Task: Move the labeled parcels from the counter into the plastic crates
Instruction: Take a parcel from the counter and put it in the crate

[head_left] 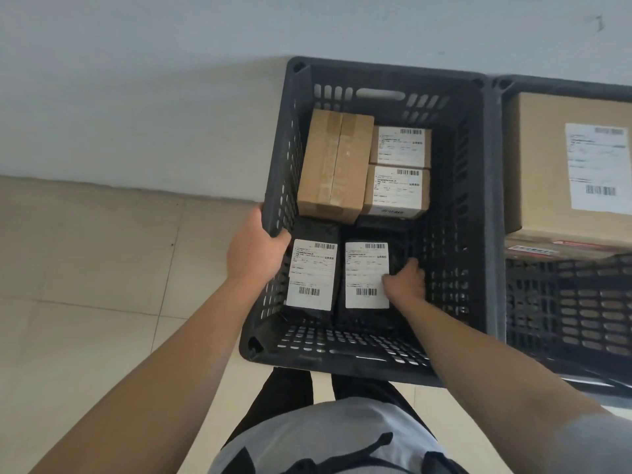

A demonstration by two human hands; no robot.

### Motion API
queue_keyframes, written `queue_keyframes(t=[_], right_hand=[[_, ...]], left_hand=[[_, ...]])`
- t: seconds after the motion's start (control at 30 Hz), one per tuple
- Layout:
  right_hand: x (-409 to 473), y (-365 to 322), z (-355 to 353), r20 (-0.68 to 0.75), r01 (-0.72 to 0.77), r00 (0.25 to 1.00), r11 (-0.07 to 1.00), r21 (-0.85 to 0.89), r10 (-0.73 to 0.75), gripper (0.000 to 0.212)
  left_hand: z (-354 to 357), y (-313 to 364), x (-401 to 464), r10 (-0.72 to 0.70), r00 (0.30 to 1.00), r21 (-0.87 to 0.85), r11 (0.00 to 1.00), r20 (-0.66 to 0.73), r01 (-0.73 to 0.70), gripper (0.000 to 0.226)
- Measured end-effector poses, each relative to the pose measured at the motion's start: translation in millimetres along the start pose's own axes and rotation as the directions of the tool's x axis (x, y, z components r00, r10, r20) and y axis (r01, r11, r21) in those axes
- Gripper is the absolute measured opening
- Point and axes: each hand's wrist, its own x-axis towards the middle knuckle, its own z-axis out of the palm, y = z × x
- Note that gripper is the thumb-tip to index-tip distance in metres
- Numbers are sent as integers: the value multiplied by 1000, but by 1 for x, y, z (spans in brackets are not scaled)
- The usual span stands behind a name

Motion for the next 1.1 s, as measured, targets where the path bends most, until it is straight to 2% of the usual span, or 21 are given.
queue_keyframes(t=[0.03,0.07,0.1,0.13,0.2,0.23,0.3,0.4,0.6,0.87,0.97,1.1], right_hand=[[-3,-4,3,-32,118,992,984,-133,-123,80],[-6,-8,7,-1,260,963,928,-267,-270,87],[-7,-12,11,91,395,916,832,-390,-392,91],[-7,-14,17,214,497,865,712,-496,-454,91],[-1,-14,28,398,592,802,503,-630,-446,81],[3,-12,31,429,597,798,461,-656,-424,75],[10,-4,37,426,590,800,434,-681,-422,70],[17,10,48,384,606,772,402,-687,-506,70],[27,23,63,280,625,734,453,-636,-619,76],[31,28,68,231,638,699,444,-629,-677,76],[34,26,70,264,618,728,440,-651,-632,73],[30,10,57,386,615,771,436,-657,-507,75]], left_hand=[[0,1,-1,3,1000,4,1000,-4,-3,27],[0,1,-1,7,1000,8,1000,-9,-7,29],[0,2,-1,12,1000,9,1000,-15,-12,31],[0,2,-1,15,1000,9,1000,-19,-15,32],[0,3,-1,15,1000,13,1000,-24,-15,32],[0,3,-1,16,999,17,1000,-30,-15,32],[1,4,-1,25,999,25,999,-41,-24,36],[2,2,-1,24,999,33,999,-48,-22,43],[4,0,0,38,996,39,999,-79,-35,50],[5,-2,1,33,995,77,997,-89,-26,50],[7,-3,3,39,996,120,992,-83,-29,49],[5,2,1,42,997,143,989,-58,-33,40]])
